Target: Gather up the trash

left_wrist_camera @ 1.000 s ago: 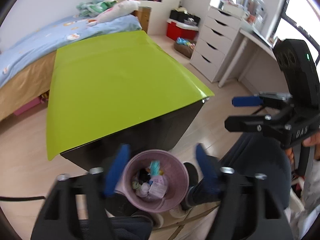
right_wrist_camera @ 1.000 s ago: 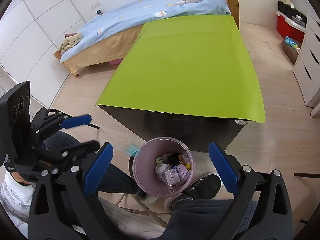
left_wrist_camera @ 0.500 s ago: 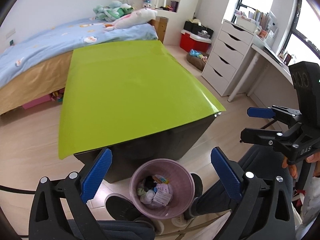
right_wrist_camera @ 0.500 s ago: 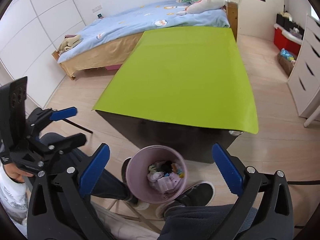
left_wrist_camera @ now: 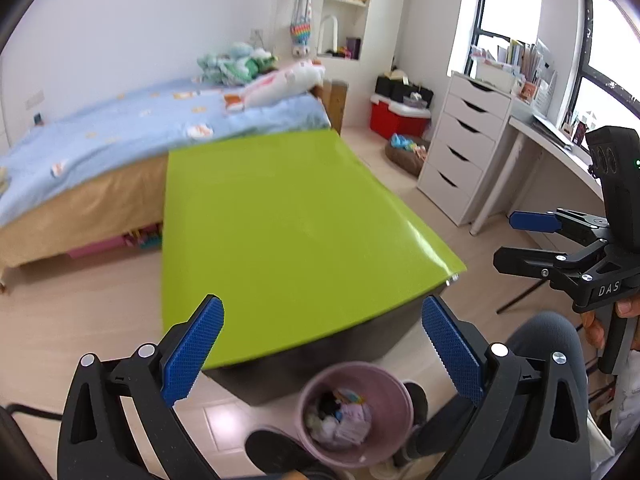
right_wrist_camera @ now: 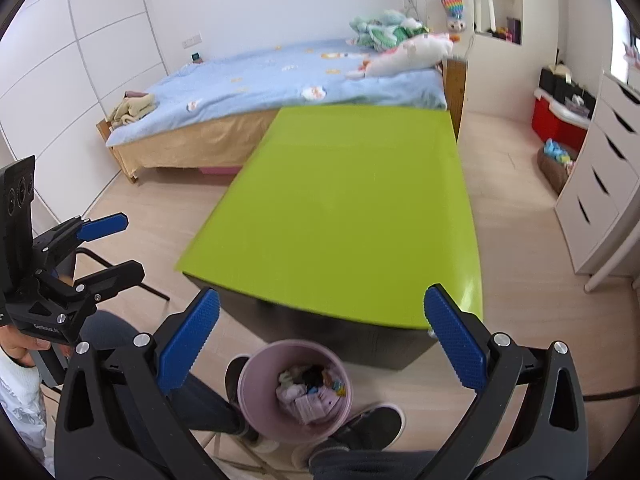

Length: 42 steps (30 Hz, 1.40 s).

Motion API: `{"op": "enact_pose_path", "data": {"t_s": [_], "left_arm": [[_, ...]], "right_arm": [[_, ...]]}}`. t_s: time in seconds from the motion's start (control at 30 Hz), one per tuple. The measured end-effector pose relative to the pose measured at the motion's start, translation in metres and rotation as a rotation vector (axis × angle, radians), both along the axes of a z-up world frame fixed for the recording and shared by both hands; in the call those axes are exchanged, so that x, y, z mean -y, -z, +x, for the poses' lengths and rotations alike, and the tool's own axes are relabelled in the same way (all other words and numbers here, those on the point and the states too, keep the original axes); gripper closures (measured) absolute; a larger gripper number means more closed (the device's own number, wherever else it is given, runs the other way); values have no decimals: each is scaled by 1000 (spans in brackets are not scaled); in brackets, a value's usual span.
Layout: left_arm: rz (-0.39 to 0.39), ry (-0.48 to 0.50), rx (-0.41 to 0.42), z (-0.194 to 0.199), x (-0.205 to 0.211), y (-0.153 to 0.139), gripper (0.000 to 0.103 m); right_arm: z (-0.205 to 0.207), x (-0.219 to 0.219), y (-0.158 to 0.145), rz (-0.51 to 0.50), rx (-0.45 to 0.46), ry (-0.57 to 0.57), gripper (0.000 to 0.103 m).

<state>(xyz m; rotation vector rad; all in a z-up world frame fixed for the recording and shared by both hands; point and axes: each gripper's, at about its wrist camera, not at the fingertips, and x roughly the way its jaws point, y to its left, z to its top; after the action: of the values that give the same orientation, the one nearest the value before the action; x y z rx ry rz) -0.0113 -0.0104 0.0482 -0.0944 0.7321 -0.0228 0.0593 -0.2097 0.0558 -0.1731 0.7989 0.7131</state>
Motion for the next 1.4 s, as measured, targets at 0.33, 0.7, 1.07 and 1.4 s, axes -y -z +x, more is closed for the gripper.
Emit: {"op": "enact_pose_path", "data": {"t_s": [0.33, 0.7, 1.07, 1.4], "left_arm": [[-19, -6, 17, 13, -9, -17, 6], [-29, -26, -1, 13, -11, -15, 6], [-41, -11, -6, 11, -6, -12, 6], [-40, -10, -8, 10, -5, -10, 6]], "right_arm": [[5, -6, -23, 15, 50, -18, 3], [3, -9, -24, 14, 51, -31, 3], [3, -15, -16, -12, 30, -39, 3], [3, -14, -15, -13, 30, -32, 3]]}}
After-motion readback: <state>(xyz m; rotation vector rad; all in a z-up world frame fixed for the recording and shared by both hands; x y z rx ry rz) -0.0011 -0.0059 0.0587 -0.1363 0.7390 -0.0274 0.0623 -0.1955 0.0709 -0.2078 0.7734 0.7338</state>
